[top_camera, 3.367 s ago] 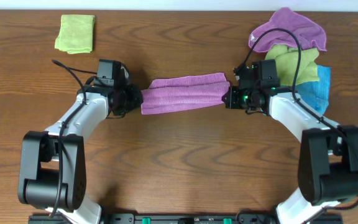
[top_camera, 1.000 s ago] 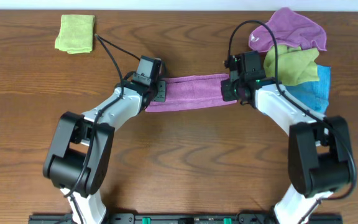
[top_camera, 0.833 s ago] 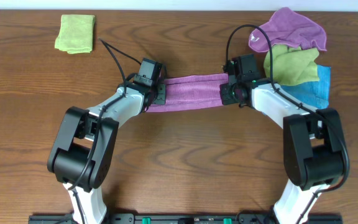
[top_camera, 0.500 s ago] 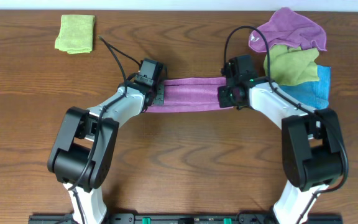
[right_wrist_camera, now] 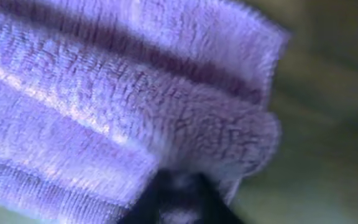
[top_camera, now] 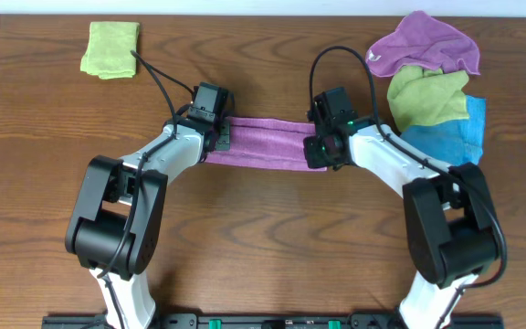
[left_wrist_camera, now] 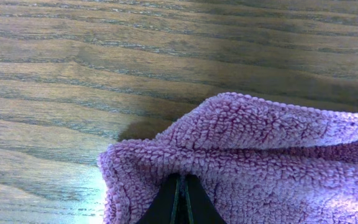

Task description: Fold the cloth

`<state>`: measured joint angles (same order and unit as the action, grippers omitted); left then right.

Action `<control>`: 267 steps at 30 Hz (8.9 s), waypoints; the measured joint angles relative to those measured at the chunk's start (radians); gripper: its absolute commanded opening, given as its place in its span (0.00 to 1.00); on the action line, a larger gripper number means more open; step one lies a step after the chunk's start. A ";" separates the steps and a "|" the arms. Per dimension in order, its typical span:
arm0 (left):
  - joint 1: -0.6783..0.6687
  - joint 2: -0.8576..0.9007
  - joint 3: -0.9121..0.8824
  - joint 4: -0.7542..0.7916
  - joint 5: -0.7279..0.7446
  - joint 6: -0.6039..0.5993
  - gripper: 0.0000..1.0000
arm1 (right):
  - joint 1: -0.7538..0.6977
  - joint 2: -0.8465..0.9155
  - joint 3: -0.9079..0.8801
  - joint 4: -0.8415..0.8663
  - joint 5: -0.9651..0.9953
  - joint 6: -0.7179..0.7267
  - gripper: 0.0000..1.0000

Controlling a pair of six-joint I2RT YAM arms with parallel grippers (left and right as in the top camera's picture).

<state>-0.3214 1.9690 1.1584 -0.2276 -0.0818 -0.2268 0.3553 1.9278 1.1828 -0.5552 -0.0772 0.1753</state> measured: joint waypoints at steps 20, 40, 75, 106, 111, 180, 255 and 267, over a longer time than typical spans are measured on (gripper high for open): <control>0.006 -0.001 0.008 -0.034 0.030 -0.062 0.06 | -0.396 -0.356 -0.251 0.034 -0.557 -0.146 0.84; 0.006 -0.001 0.007 -0.033 0.030 -0.062 0.06 | -0.373 -0.053 -0.285 0.375 -0.768 -0.063 0.85; 0.014 -0.002 0.007 -0.031 0.072 -0.107 0.06 | -0.272 0.074 -0.156 0.469 -0.656 0.212 0.01; 0.011 -0.023 -0.002 -0.008 0.288 -0.193 0.06 | 0.069 0.005 0.181 0.049 -0.154 0.032 0.01; 0.009 -0.043 -0.004 -0.008 0.301 -0.193 0.06 | 0.069 0.005 0.181 0.040 -0.154 0.032 0.01; -0.026 -0.110 -0.004 -0.100 0.000 -0.113 0.06 | 0.065 0.005 0.181 0.014 -0.154 0.003 0.01; 0.012 -0.112 -0.053 0.003 0.201 -0.183 0.06 | 0.116 0.005 0.219 0.088 -0.335 -0.001 0.01; 0.184 -0.652 -0.053 -0.213 0.156 -0.176 0.06 | 0.128 0.005 0.223 0.143 -0.313 -0.049 0.01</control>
<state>-0.1371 1.3174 1.1049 -0.4408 0.0746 -0.4026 0.4831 1.9324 1.4055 -0.4126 -0.3904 0.1261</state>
